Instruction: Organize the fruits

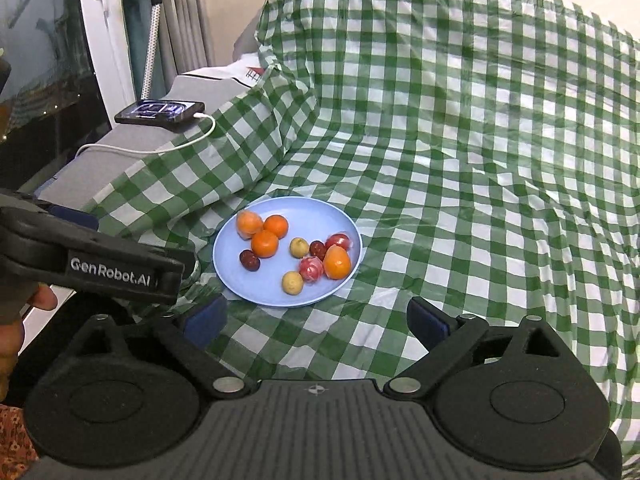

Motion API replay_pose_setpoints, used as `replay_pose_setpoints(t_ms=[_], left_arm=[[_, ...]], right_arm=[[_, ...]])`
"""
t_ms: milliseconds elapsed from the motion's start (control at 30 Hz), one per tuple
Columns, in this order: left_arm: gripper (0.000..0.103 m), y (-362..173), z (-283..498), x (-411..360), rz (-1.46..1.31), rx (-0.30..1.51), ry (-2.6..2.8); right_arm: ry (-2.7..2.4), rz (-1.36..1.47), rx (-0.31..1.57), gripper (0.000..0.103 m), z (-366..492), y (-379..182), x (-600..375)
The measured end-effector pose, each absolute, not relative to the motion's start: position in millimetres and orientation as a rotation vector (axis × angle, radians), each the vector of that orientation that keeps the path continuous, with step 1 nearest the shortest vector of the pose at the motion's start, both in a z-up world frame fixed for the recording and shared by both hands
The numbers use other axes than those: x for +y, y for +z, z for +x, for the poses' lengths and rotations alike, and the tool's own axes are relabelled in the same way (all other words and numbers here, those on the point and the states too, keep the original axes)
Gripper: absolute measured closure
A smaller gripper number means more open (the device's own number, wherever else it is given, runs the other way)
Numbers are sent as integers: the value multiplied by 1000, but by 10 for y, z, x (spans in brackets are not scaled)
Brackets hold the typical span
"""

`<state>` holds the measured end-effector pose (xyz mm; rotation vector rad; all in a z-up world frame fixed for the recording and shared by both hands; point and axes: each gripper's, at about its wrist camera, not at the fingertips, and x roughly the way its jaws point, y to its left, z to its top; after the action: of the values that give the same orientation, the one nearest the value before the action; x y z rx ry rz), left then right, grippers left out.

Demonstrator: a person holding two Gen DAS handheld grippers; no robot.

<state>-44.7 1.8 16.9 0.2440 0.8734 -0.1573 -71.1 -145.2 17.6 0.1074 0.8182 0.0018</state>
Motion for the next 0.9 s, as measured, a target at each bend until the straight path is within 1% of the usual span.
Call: replay_pose_setpoints(t_ms=[367,733,900], left_arm=[[0,191,-545,-30,268,854,-93],[0,112,-467,53,277,940,-58],[0,97,-437,104,261,945,-48]], right_arm=[[-10,88,801,6,-831,228,-1421],[-9,81,810,6,-851,194,-1392],[-7,76,818,6,-833,173,-1375]])
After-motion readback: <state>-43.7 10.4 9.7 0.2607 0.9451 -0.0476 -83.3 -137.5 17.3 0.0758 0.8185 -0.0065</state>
